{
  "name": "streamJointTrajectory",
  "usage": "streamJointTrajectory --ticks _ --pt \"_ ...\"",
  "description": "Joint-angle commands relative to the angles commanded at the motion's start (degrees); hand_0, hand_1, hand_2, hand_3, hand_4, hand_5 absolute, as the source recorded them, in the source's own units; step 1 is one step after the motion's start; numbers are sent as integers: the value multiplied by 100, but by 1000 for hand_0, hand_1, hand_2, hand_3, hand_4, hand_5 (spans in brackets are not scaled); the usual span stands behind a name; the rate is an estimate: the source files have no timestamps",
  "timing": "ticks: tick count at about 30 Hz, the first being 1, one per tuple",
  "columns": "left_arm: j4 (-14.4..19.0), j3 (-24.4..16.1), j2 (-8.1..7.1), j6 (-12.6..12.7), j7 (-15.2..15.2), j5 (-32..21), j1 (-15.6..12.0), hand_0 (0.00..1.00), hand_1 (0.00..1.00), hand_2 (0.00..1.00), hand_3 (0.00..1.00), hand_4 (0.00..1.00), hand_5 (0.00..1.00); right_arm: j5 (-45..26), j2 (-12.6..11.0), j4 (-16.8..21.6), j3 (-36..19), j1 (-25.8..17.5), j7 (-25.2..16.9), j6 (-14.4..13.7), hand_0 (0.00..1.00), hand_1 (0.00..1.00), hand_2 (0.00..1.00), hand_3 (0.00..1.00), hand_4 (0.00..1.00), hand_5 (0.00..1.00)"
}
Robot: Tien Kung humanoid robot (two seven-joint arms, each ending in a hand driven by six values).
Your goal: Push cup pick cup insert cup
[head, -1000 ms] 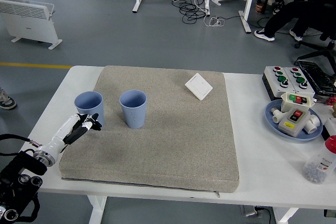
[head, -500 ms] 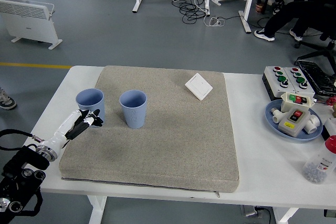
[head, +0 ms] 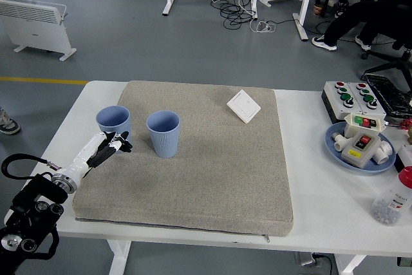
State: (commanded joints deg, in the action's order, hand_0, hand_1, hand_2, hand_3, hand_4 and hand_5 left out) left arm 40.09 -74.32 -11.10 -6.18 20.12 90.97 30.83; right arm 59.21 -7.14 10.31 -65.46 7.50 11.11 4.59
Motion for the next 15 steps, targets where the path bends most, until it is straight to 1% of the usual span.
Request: streamJointTrajectory --ticks 15 --pt "-505 53 125 48 137 128 305 764 610 518 466 594 998 5 -8 0 59 -23 7 6 774 684 682 568 133 475"
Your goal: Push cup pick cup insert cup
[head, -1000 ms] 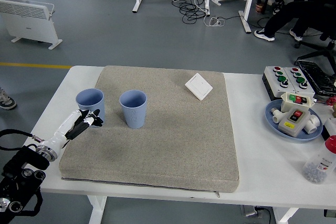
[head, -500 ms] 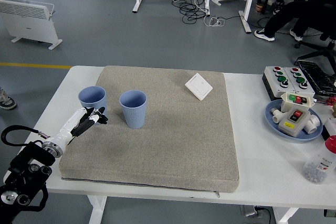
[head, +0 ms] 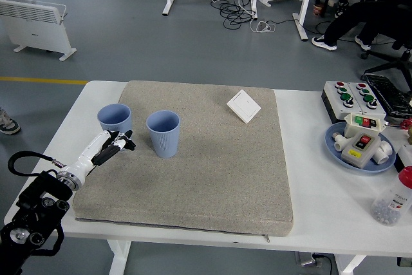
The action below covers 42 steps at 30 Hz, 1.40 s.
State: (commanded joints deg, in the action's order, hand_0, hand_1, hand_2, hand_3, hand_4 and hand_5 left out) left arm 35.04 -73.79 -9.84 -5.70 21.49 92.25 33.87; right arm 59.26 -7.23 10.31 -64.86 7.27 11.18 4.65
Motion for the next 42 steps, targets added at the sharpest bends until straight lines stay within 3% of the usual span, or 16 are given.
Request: streamJointTrajectory --ticks 18,29,38,42 --pt "-707 -20 75 74 188 306 519 774 623 527 465 587 998 -10 5 0 64 23 3 6 774 684 682 568 132 471" --pt "-970 -119 159 84 253 381 703 777 633 533 465 584 998 -24 8 0 122 58 9 18 774 684 683 568 131 469" --pt "-1028 -133 192 84 262 393 725 780 637 539 465 582 998 -24 6 0 158 71 16 23 774 684 682 568 132 470" --pt "-906 -67 144 98 245 288 659 780 639 542 465 582 998 -24 6 0 155 69 16 24 773 684 682 568 131 469"
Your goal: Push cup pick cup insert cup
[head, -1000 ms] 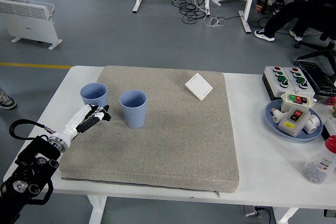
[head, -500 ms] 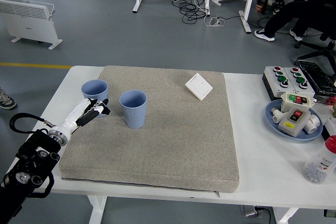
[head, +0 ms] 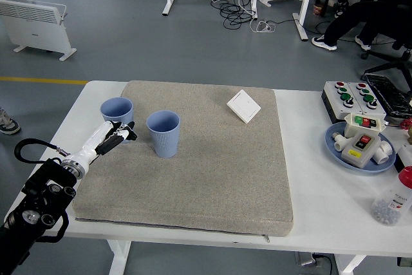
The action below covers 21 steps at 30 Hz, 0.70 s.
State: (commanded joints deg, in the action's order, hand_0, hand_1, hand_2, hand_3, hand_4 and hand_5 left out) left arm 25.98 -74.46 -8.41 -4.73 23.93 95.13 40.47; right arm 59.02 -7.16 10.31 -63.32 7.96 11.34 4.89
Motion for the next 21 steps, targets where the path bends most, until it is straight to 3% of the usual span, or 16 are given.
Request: streamJointTrajectory --ticks 4,5,10,11,12,16,17,21 --pt "219 35 -71 23 -78 -82 -146 780 639 542 465 582 998 -29 -1 0 2 -8 -2 -1 773 684 682 568 131 469" --pt "295 3 -86 15 -100 -99 -207 704 604 527 465 576 998 -32 -3 0 -1 -11 -2 -1 773 684 682 568 131 469" --pt "752 -46 -208 23 -174 -198 -511 704 604 527 465 576 998 -10 0 0 -27 -15 -3 -4 773 684 682 568 131 469" --pt "848 -40 -233 24 -180 -210 -551 640 585 519 464 570 998 -11 0 0 -28 -15 -4 -5 773 684 683 568 131 469" --pt "914 -41 -256 26 -186 -220 -584 640 585 519 464 570 998 -12 -1 0 -30 -15 -4 -5 773 684 683 568 131 469" --pt "1540 -114 -466 91 -216 -297 -862 640 585 519 464 570 998 -12 -2 0 -49 -16 -8 -7 773 684 683 568 131 469" --pt "1713 -137 -505 113 -217 -300 -906 563 566 518 473 590 998 -11 -1 0 -56 -15 -9 -8 773 684 683 568 131 469" --pt "2412 -355 -689 357 -206 -255 -1012 563 566 518 473 590 998 -12 0 0 -72 -17 -10 -11 773 684 683 568 131 469"
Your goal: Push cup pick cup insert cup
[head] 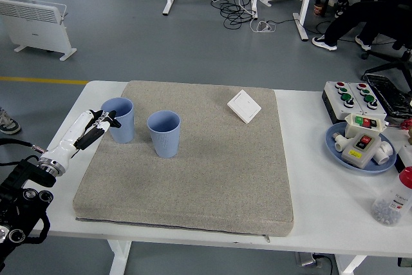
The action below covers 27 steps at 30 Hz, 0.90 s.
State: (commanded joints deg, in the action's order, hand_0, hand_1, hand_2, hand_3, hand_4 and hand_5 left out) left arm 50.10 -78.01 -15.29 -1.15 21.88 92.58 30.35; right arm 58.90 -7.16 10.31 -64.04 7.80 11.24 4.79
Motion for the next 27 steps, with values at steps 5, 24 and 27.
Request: streamJointTrajectory --ticks 5,24,27 --pt "610 -142 -111 -50 -428 424 166 586 593 564 547 723 850 -1 -9 0 0 -3 4 2 773 684 683 568 131 469" --pt "385 1396 31 -1705 -1637 3280 1776 969 958 998 998 998 572 -168 -33 0 152 -77 15 2 773 684 683 569 133 473" --pt "246 1504 97 -1868 -1699 3355 1880 978 962 998 998 998 545 -188 -36 0 172 -88 18 2 773 684 683 569 133 472"
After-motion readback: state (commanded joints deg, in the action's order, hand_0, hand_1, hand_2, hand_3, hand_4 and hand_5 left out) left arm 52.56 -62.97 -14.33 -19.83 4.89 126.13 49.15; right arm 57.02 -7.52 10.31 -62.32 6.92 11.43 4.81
